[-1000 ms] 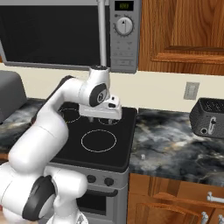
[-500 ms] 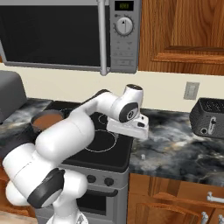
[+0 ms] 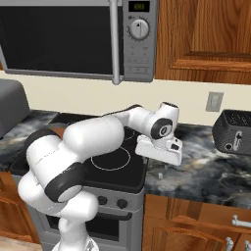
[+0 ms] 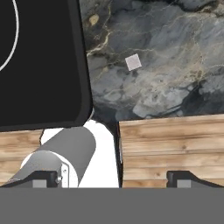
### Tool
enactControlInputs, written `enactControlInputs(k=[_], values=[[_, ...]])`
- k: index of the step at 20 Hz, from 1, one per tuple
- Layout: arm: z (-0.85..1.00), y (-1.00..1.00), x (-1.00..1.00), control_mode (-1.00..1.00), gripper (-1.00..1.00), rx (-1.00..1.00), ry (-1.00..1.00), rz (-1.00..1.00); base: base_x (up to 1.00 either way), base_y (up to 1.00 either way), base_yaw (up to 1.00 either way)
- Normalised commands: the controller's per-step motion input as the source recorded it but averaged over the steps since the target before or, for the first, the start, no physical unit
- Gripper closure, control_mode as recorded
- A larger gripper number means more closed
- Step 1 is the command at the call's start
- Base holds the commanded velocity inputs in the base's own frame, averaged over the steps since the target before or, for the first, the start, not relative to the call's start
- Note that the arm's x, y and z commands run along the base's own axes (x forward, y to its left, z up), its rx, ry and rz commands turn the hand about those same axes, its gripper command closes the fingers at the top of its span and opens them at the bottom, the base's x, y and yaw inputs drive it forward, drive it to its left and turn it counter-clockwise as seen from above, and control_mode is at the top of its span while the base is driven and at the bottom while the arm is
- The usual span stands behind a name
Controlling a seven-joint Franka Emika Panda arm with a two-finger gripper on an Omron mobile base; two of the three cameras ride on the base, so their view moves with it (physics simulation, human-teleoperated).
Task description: Pick up the sugar cube(s) and place them in the saucepan with hot chocolate.
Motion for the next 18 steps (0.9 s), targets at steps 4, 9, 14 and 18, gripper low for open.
enactControlInputs(k=[4,9,14,18], values=[[0.00,0.02,0.00,-1.00,-1.00,-0.02,0.01,0.00,0.00,0.00,0.00],[-0.04,0.00,0.00,-1.00,-1.00,0.00,0.00,0.00,0.00,0.00,0.00],[-0.25,0.00,0.00,-1.00,-1.00,0.00,0.00,0.00,0.00,0.00,0.00],[-0.01,0.14,0.14,-1.00,-1.00,-0.12,0.02,0.02,0.00,0.00,0.00]])
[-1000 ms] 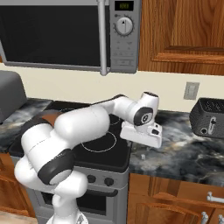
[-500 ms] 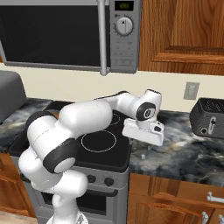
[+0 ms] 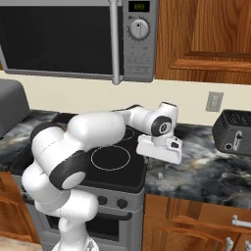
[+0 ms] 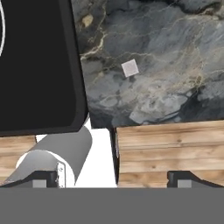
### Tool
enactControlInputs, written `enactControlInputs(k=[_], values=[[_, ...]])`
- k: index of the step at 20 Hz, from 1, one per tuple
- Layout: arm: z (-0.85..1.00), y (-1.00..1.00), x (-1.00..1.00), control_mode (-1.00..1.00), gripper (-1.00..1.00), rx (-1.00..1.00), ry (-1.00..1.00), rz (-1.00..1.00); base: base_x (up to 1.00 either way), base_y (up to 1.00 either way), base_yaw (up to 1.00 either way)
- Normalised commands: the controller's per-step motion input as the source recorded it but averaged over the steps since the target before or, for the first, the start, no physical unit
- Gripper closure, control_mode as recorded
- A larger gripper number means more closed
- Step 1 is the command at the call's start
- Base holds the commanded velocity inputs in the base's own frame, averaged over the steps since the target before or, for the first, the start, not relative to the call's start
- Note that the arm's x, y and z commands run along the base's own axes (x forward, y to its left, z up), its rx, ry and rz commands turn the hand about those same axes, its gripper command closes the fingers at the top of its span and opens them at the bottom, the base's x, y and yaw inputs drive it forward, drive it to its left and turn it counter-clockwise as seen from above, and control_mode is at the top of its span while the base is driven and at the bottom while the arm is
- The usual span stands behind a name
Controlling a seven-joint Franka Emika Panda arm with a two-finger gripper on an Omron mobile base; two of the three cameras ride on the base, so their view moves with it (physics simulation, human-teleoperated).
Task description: Pick up the sugar cube(s) and place them in the saucepan with hot chocolate.
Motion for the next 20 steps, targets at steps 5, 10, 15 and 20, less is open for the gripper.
enactControlInputs(k=[5,10,15,20], values=[[0.25,0.00,0.01,-1.00,-1.00,-0.11,-0.06,0.05,0.00,0.00,0.00],[0.02,0.02,0.01,-1.00,-1.00,-0.07,-0.11,0.05,0.00,0.00,0.00],[-0.02,0.00,0.05,-1.00,-1.00,0.00,-0.23,0.00,0.00,0.00,0.00],[0.00,0.00,0.11,-1.00,-1.00,0.01,-0.06,0.00,0.00,0.00,0.00]])
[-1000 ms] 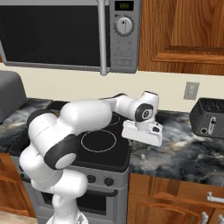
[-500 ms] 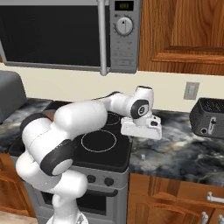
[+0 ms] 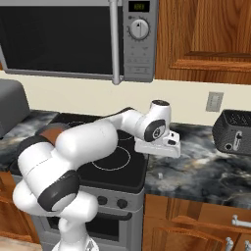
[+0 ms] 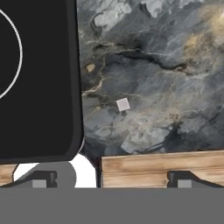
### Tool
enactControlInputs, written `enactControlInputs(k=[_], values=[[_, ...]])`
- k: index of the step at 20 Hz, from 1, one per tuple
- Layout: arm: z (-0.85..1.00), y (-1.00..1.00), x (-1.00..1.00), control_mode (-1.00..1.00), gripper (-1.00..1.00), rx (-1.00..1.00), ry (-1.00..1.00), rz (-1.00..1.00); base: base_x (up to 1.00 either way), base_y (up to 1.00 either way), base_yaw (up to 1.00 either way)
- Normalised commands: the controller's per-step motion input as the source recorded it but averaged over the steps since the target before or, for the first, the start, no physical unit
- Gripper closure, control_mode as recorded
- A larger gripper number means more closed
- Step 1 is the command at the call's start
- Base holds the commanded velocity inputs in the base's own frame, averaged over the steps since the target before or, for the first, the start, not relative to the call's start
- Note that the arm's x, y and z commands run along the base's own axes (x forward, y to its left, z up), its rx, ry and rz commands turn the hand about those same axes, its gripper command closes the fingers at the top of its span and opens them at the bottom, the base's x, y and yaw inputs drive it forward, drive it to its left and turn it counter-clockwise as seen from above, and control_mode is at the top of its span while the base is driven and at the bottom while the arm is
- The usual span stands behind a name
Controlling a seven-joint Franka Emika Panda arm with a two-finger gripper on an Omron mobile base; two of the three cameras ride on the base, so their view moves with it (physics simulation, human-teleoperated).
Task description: Pick up the sugar cube(s) and place them in the saucepan with hot chocolate.
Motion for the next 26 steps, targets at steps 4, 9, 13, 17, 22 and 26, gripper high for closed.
enactControlInputs(k=[4,9,13,17,22,26], values=[[-0.07,0.00,0.31,-1.00,-1.00,0.00,0.09,0.00,0.00,0.00,0.00],[-0.33,0.00,0.35,-1.00,-1.00,0.00,0.06,0.00,0.00,0.00,0.00],[-0.33,-0.01,0.24,-1.00,-1.00,0.00,0.00,0.00,0.00,0.00,0.00],[-0.26,-0.01,0.18,-1.00,-1.00,0.00,0.00,0.02,0.00,0.00,0.00],[-0.13,-0.08,0.09,-1.00,-1.00,0.00,0.00,0.06,0.00,0.00,0.00],[0.00,-0.10,0.18,-1.00,-1.00,0.00,0.00,0.06,0.00,0.00,0.00]])
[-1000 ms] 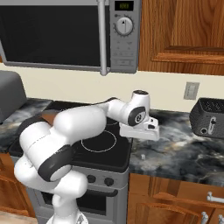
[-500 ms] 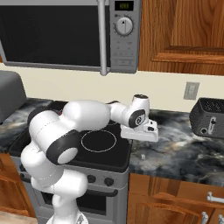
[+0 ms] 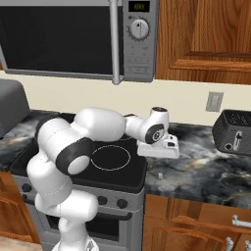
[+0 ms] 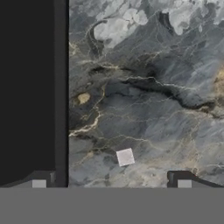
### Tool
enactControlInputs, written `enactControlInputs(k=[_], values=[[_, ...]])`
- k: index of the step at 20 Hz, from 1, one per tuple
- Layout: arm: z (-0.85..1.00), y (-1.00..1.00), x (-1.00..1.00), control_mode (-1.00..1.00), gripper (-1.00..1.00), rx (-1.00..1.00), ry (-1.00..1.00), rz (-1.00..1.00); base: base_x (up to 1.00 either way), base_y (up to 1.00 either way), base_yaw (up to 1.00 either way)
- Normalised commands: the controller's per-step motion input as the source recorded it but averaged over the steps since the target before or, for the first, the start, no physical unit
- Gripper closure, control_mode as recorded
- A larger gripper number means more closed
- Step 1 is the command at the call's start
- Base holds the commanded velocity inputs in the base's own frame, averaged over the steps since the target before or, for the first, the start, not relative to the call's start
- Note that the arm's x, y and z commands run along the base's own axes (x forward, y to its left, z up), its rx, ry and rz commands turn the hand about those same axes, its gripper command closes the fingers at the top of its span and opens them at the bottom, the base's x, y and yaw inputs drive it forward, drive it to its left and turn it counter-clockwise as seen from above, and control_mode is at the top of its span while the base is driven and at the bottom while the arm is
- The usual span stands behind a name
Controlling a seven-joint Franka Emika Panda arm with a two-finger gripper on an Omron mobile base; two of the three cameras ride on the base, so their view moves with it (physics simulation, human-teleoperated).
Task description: Pick up the sugar cube(s) and place them in the saucepan with hot chocolate.
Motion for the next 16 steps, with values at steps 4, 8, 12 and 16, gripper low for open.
enactControlInputs(k=[4,8,12,16], values=[[0.00,-0.15,0.02,-1.00,-1.00,0.00,0.00,0.01,0.00,0.00,0.00],[-0.03,-0.05,0.00,-1.00,-1.00,0.00,0.00,0.00,0.00,0.00,0.00],[-0.19,0.00,0.00,-1.00,-1.00,0.00,0.00,0.00,0.00,0.00,0.00],[-0.25,0.00,0.00,-1.00,-1.00,0.00,0.00,0.00,0.00,0.00,0.00]])
